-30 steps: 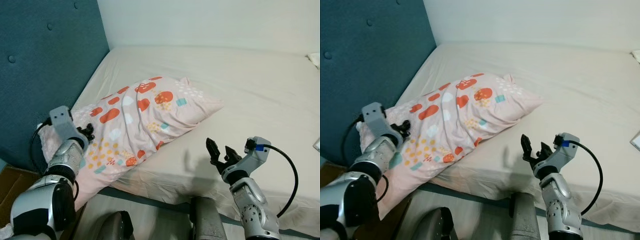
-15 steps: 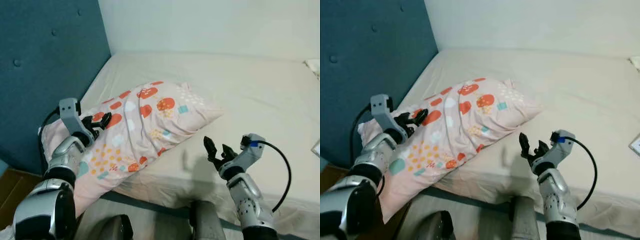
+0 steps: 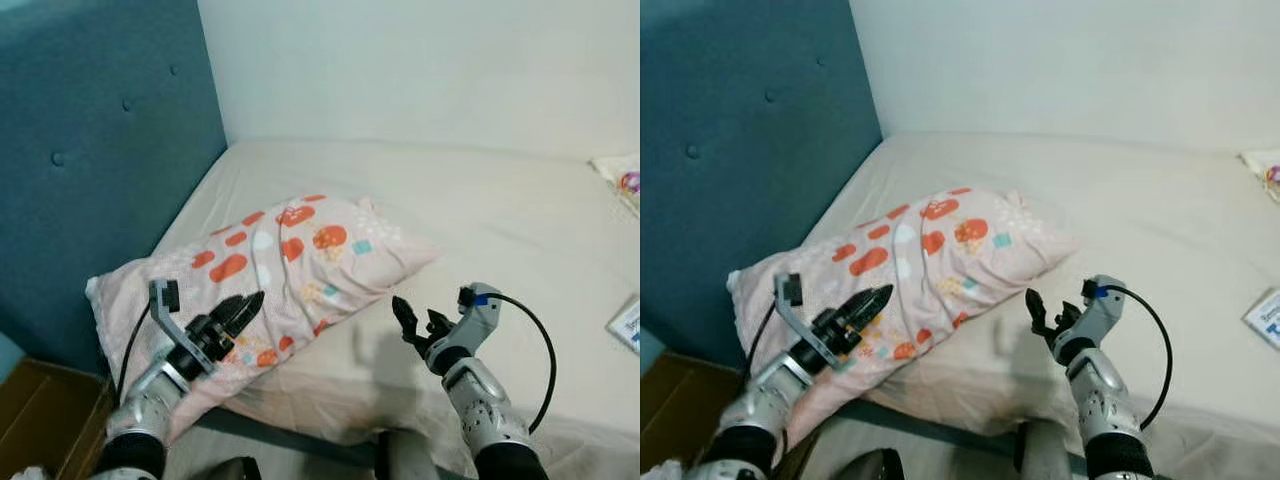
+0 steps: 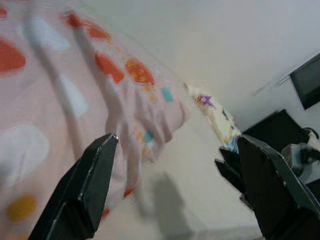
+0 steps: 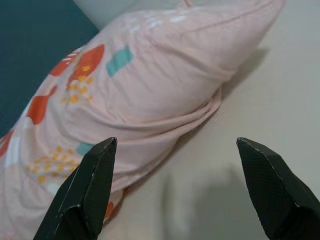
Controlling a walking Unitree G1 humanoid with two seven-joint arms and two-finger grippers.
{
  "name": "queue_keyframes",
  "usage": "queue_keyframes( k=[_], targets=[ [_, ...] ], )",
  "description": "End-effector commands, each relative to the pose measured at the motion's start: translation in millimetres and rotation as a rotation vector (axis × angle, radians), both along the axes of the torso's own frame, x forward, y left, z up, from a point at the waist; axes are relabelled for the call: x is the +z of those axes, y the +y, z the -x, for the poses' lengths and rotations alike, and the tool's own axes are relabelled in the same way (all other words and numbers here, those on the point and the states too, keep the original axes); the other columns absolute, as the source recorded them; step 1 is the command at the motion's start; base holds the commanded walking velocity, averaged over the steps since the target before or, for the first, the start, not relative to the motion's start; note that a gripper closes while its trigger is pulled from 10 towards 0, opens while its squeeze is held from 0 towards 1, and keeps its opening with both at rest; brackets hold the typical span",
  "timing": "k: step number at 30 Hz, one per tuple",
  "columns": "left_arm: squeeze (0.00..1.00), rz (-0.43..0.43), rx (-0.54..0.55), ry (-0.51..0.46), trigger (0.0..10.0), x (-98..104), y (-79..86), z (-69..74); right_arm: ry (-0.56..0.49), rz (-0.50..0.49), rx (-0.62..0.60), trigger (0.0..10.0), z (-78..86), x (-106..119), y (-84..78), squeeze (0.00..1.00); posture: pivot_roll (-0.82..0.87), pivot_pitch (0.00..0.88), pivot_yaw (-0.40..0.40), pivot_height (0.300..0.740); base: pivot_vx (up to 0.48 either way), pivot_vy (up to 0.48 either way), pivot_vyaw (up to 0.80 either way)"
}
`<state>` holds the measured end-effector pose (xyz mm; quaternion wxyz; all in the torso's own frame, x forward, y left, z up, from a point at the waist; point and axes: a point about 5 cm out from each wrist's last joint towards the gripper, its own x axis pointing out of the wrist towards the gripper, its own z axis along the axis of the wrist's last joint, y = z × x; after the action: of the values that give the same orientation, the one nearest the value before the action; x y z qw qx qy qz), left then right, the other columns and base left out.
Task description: Clean up the room
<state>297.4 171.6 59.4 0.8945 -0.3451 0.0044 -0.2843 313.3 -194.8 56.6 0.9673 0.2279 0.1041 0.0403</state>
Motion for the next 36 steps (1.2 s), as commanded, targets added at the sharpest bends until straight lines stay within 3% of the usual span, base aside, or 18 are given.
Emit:
queue_keyframes(
  k=[1, 4, 7, 9, 10, 13, 17, 20, 23, 26, 30, 36],
  targets=[
    [0.00, -0.021, 0.046, 0.052, 10.0, -14.7, -2.1, 10.2, 0.025, 0.012, 0.026, 10.0, 1.6, -8.0, 5.0, 0.00, -0.06, 0.049, -0.011, 0.646, 0.000, 0.000, 0.00],
    [0.00, -0.042, 0.183, 0.124, 10.0, -25.7, 0.0, 19.0, 0.091, 0.035, 0.044, 10.0, 6.7, -24.0, 6.8, 0.00, -0.06, 0.059, -0.024, 0.666, 0.000, 0.000, 0.00],
    [0.00, -0.044, 0.187, 0.123, 10.0, -25.6, 0.5, 19.3, 0.095, 0.037, 0.044, 10.0, 7.1, -24.8, 6.7, 0.00, -0.06, 0.059, -0.024, 0.671, 0.000, 0.000, 0.00],
    [0.00, -0.066, 0.269, 0.194, 10.0, -38.2, 18.1, 25.5, 0.192, 0.078, 0.062, 10.0, 20.9, -47.1, 8.8, 0.00, -0.04, 0.042, -0.030, 0.681, 0.000, 0.000, 0.00],
    [0.00, -0.066, 0.269, 0.194, 10.0, -38.2, 18.1, 25.5, 0.192, 0.078, 0.062, 10.0, 20.9, -47.1, 8.8, 0.00, -0.04, 0.042, -0.030, 0.681, 0.000, 0.000, 0.00],
    [0.00, -0.095, 0.374, 0.270, 10.0, -51.3, 42.6, 35.5, 0.341, 0.136, 0.084, 10.0, 44.5, -77.0, 11.1, 0.00, -0.02, 0.038, -0.038, 0.696, 0.000, 0.000, 0.00],
    [0.00, -0.109, 0.395, 0.302, 10.0, -57.2, 47.1, 41.2, 0.390, 0.156, 0.094, 10.0, 52.1, -85.8, 14.0, 0.00, -0.02, 0.031, -0.038, 0.706, 0.000, 0.000, 0.00],
    [0.00, -0.155, 0.438, 0.420, 10.0, -75.9, 52.6, 55.6, 0.493, 0.246, 0.120, 10.0, 66.5, -100.9, 18.5, 0.00, -0.02, 0.020, -0.039, 0.726, 0.000, 0.000, 0.00],
    [0.00, -0.172, 0.457, 0.466, 10.0, -81.7, 55.4, 60.0, 0.515, 0.263, 0.123, 10.0, 69.9, -103.9, 18.6, 0.00, -0.02, 0.017, -0.036, 0.731, 0.000, 0.000, 0.00],
    [0.00, -0.226, 0.510, 0.606, 10.0, -99.0, 62.8, 76.5, 0.592, 0.329, 0.142, 10.0, 83.3, -114.6, 17.8, 0.00, -0.03, 0.008, -0.032, 0.740, 0.000, 0.000, 0.00],
    [0.00, -0.273, 0.552, 0.717, 10.0, -111.1, 66.9, 90.8, 0.658, 0.367, 0.151, 10.0, 96.5, -123.4, 15.4, 0.00, -0.03, 0.001, -0.038, 0.740, 0.000, 0.000, 0.00],
    [0.00, -0.311, 0.591, 0.796, 10.0, -119.0, 69.6, 101.6, 0.710, 0.418, 0.143, 10.0, 106.9, -129.8, 12.3, 0.00, -0.03, 0.000, -0.041, 0.740, 0.000, 0.000, 0.00]
  ],
)
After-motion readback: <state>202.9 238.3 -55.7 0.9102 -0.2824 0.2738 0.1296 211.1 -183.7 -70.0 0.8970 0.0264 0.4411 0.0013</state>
